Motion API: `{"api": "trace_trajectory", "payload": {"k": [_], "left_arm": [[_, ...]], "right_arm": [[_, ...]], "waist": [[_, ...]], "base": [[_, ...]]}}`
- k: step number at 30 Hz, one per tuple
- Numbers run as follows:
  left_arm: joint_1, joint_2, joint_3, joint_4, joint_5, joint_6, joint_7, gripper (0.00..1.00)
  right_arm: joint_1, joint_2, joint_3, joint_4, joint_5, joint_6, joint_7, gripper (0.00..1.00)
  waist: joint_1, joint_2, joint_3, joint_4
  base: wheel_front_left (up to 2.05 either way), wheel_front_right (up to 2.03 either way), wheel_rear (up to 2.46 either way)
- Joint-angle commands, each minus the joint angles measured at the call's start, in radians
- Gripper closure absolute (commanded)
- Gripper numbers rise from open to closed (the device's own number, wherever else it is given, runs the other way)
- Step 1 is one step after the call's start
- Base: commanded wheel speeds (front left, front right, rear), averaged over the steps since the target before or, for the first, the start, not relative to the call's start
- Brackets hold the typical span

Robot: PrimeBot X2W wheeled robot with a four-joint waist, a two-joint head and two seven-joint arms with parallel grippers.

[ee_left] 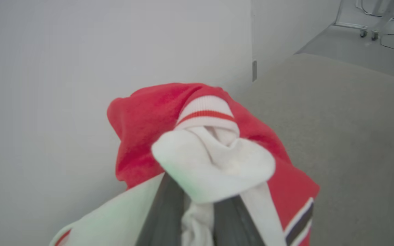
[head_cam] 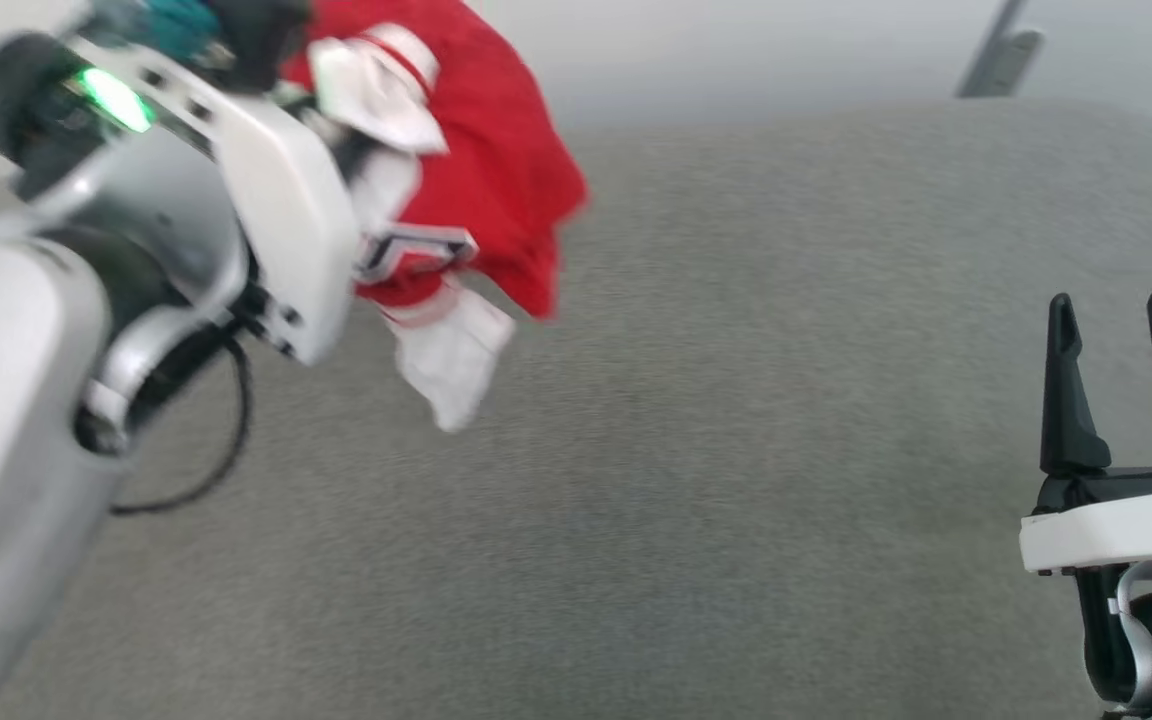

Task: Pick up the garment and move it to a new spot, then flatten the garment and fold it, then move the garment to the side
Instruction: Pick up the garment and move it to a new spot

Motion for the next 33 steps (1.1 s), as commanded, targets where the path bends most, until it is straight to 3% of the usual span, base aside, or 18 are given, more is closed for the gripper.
{"api": "trace_trajectory", "payload": {"k": [1,9,18,29,30,31,32,33], "left_arm": [[0.024,-0.009,-0.015,-0.016,-0.005,0.006,0.012,1.0],[0.155,-0.076,-0.141,0.027,-0.055,-0.008,0.071,1.0],[0.245,-0.122,-0.204,0.309,-0.08,-0.046,0.008,1.0],[0.245,-0.199,-0.266,0.62,-0.091,-0.08,-0.064,1.0],[0.239,-0.205,-0.272,0.64,-0.091,-0.079,-0.07,0.75],[0.233,-0.21,-0.274,0.656,-0.096,-0.081,-0.074,0.58],[0.224,-0.214,-0.274,0.666,-0.103,-0.084,-0.08,0.2],[0.214,-0.217,-0.271,0.671,-0.11,-0.084,-0.088,0.0]], "right_arm": [[0.007,0.005,-0.001,0.006,0.01,0.0,-0.008,0.0],[-0.003,0.014,0.033,0.089,0.055,0.0,-0.056,0.0],[-0.045,0.013,0.101,0.205,0.11,0.0,-0.115,0.0],[-0.092,0.014,0.139,0.266,0.106,0.0,-0.143,0.0],[-0.097,0.014,0.141,0.27,0.104,0.0,-0.143,0.0],[-0.101,0.014,0.144,0.272,0.101,0.0,-0.145,0.0],[-0.102,0.013,0.145,0.274,0.1,0.0,-0.145,0.0],[-0.102,0.014,0.145,0.277,0.099,0.0,-0.146,0.0]], "waist": [[0.0,0.0,0.013,-0.059],[0.0,0.0,0.055,-0.16],[0.0,0.0,0.085,-0.217],[0.0,0.0,0.095,-0.226],[0.0,0.0,0.094,-0.224],[0.0,0.0,0.093,-0.222],[0.0,0.0,0.091,-0.22],[0.0,0.0,0.087,-0.216]], "base": [[0.0,0.0,0.0],[0.0,0.0,0.0],[0.0,0.0,0.0],[0.0,0.0,0.0],[0.0,0.0,0.0],[0.0,0.0,0.0],[0.0,0.0,0.0],[0.0,0.0,0.0]]}}
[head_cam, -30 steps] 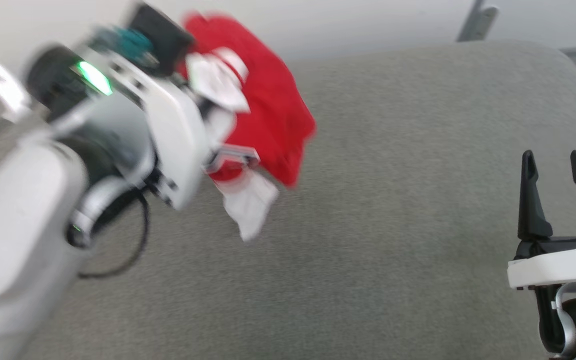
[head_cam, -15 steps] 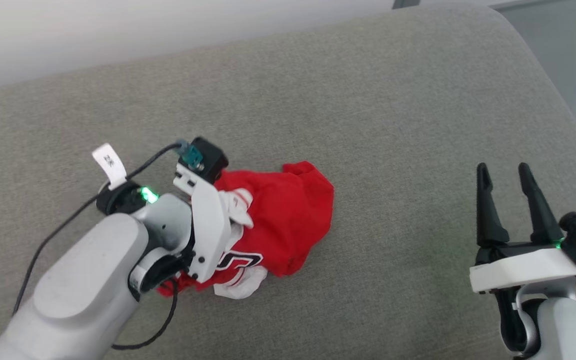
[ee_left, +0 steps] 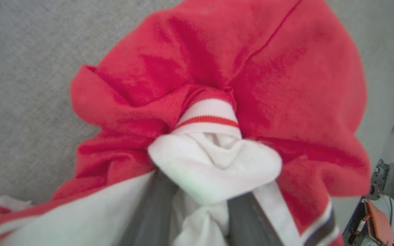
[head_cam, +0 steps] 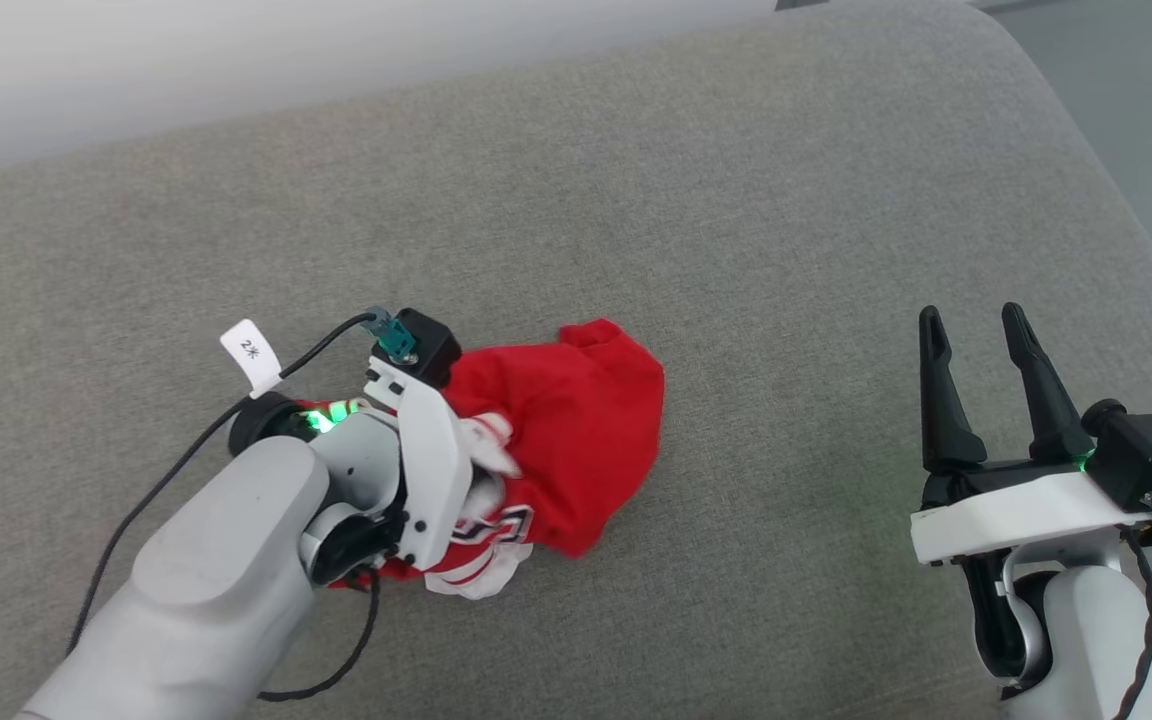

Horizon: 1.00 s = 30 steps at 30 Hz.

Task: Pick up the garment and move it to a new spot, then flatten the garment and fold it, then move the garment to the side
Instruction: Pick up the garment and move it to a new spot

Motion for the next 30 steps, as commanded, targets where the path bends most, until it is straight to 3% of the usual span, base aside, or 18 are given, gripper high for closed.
{"api": "trace_trajectory", "payload": {"k": [1,7,18,30], "left_arm": [[0.009,0.011,-0.005,0.035,-0.009,0.008,-0.012,0.0],[-0.027,0.036,0.004,-0.038,-0.037,0.001,-0.124,0.0],[0.061,0.148,0.063,-0.179,-0.069,0.002,-0.431,0.0],[0.276,0.244,0.189,-0.279,-0.061,0.099,-0.762,0.0]], "right_arm": [[-0.004,0.001,0.001,0.005,-0.006,0.0,-0.007,0.0],[0.009,0.001,-0.008,0.0,-0.031,0.0,-0.001,0.0],[0.062,-0.016,-0.031,-0.017,-0.064,0.0,0.033,0.0],[0.117,-0.032,-0.048,-0.032,-0.064,0.0,0.044,0.0]], "waist": [[0.0,-0.0001,-0.009,0.009],[0.0,-0.0001,-0.046,0.043],[0.0,-0.0001,-0.14,0.13],[0.0,-0.0001,-0.212,0.205]], "base": [[0.0,0.0,0.0],[0.0,0.0,0.0],[0.0,0.0,0.0],[0.0,0.0,0.0]]}}
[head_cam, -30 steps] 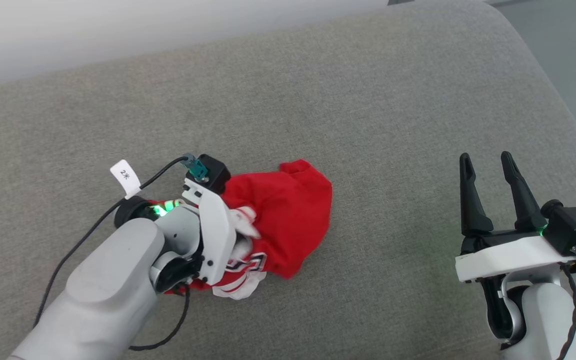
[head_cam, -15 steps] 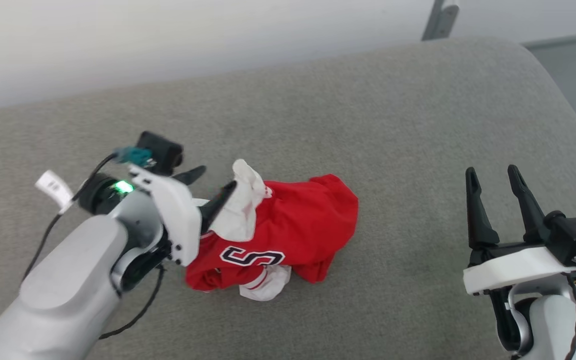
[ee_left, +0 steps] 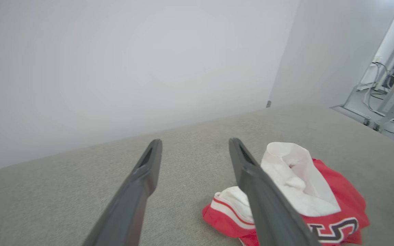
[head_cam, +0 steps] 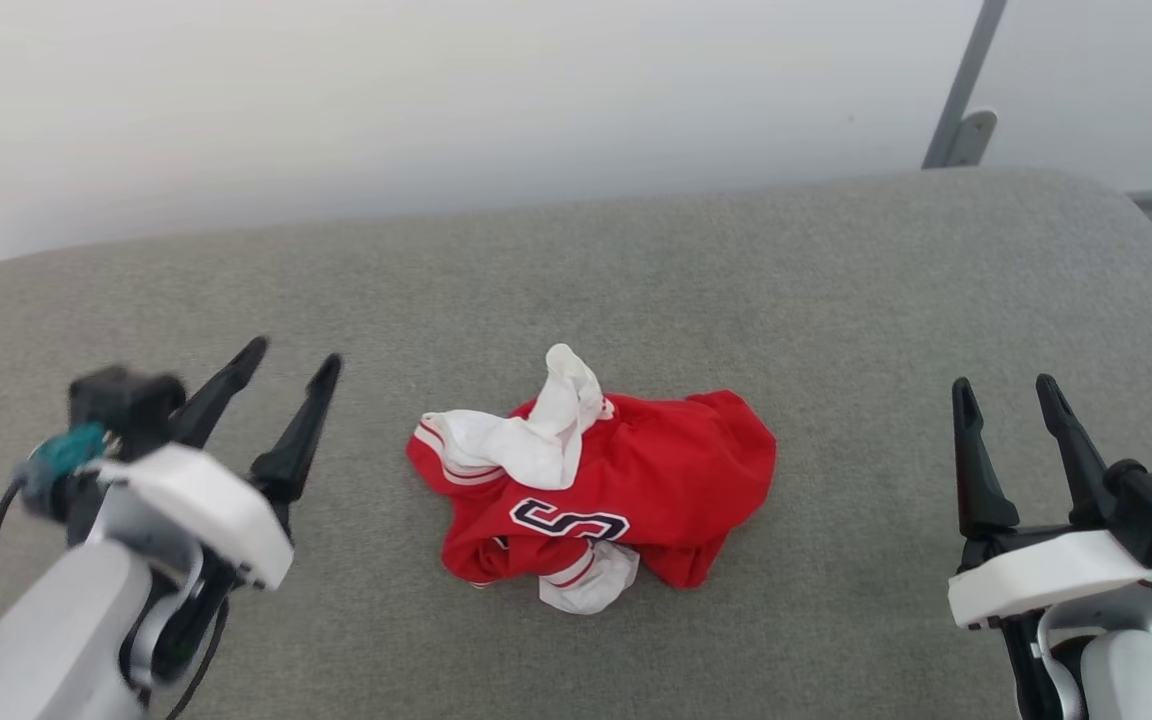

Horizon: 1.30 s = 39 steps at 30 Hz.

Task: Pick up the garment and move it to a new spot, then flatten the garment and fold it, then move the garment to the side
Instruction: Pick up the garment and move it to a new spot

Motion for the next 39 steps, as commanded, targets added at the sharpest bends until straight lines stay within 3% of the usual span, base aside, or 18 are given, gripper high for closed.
{"api": "trace_trajectory", "payload": {"k": [1,7,15,23,30,39], "left_arm": [[0.027,0.005,0.009,-0.008,0.0,0.01,-0.023,0.0],[0.167,0.019,0.084,-0.079,-0.013,0.076,-0.109,0.0],[0.332,-0.011,0.25,-0.163,0.044,0.101,-0.125,0.0],[0.491,-0.129,0.458,-0.192,0.148,0.047,-0.125,0.0],[0.57,-0.242,0.601,-0.19,0.255,-0.035,-0.125,0.0],[0.602,-0.347,0.682,-0.187,0.335,-0.083,-0.125,0.0]], "right_arm": [[0.011,-0.004,-0.001,-0.002,-0.001,0.0,0.0,0.0],[0.034,-0.009,-0.006,-0.009,0.002,0.0,-0.003,0.0],[0.055,-0.011,-0.02,-0.025,-0.006,0.0,-0.01,0.0],[0.074,-0.01,-0.042,-0.028,-0.011,0.0,-0.02,0.0],[0.092,-0.002,-0.056,-0.031,-0.015,0.0,-0.028,0.0],[0.098,0.0,-0.055,-0.026,-0.012,0.0,-0.028,0.0]], "waist": [[0.0,0.0,-0.014,0.013],[0.0,0.0,-0.038,0.039],[0.0,0.0,-0.049,0.064],[0.0,0.0,-0.06,0.084],[0.0,0.0,-0.069,0.104],[0.0,0.0,-0.074,0.119]], "base": [[0.0,0.0,0.0],[0.0,0.0,0.0],[0.0,0.0,0.0],[0.0,0.0,0.0],[0.0,0.0,0.0],[0.0,0.0,0.0]]}}
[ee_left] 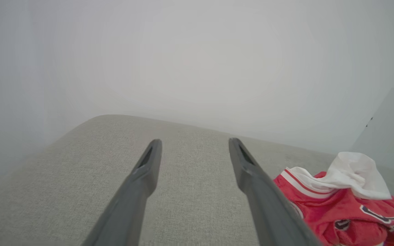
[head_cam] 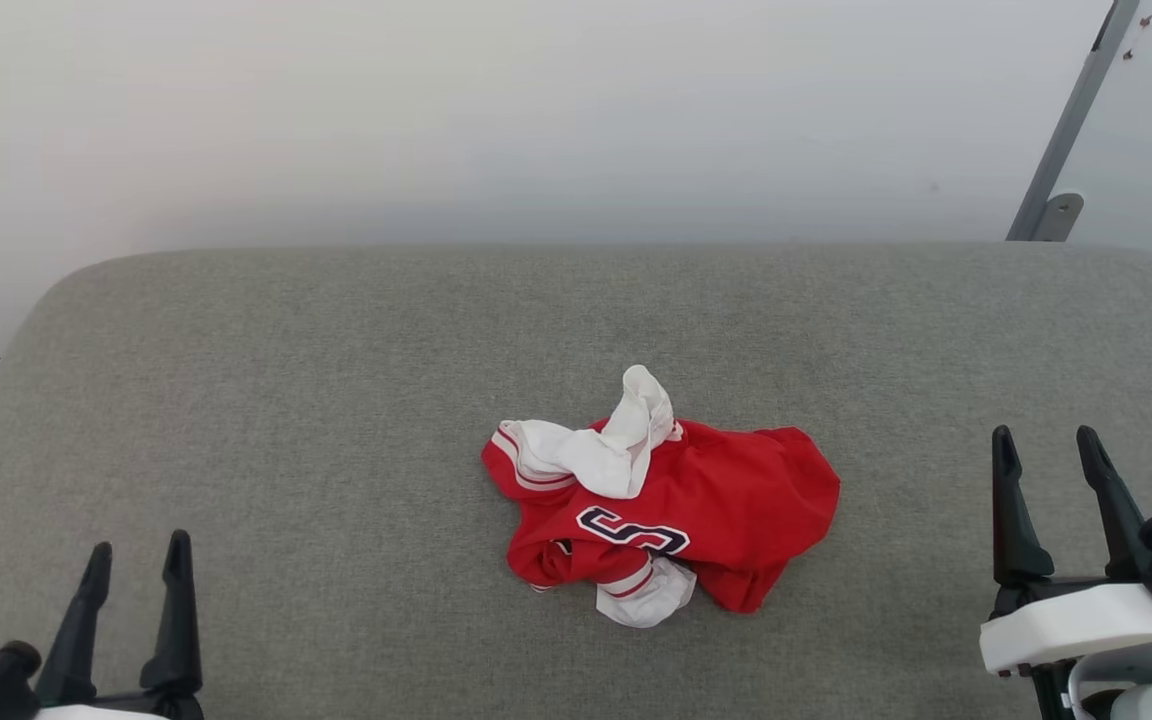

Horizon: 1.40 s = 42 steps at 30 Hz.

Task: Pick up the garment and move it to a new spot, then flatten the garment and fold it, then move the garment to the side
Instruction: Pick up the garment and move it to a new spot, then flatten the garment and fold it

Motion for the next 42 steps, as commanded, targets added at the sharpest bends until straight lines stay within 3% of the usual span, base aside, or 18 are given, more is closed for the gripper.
{"api": "trace_trajectory", "payload": {"k": [1,14,33,42], "left_arm": [[0.012,-0.01,0.005,0.002,0.012,-0.008,-0.005,0.0],[0.013,-0.05,-0.027,0.005,0.043,-0.015,-0.005,0.0],[0.01,-0.037,-0.042,-0.003,0.026,-0.015,-0.005,0.0],[0.007,-0.04,-0.041,-0.007,0.007,-0.015,-0.005,0.0]], "right_arm": [[0.008,0.003,0.003,-0.002,-0.003,-0.001,-0.003,0.0],[0.022,0.007,0.01,-0.011,-0.008,-0.001,0.008,0.0],[0.032,0.01,0.042,-0.018,-0.009,-0.001,0.031,0.0],[0.003,-0.012,0.143,-0.008,0.029,-0.001,0.094,0.0]], "waist": [[0.0,-0.0001,0.0,0.002],[0.0,-0.0001,0.001,0.019],[0.0,-0.0001,0.003,0.029],[0.0,-0.0001,0.006,0.046]], "base": [[0.0,0.0,0.0],[0.0,0.0,0.0],[0.0,0.0,0.0],[0.0,0.0,0.0]]}}
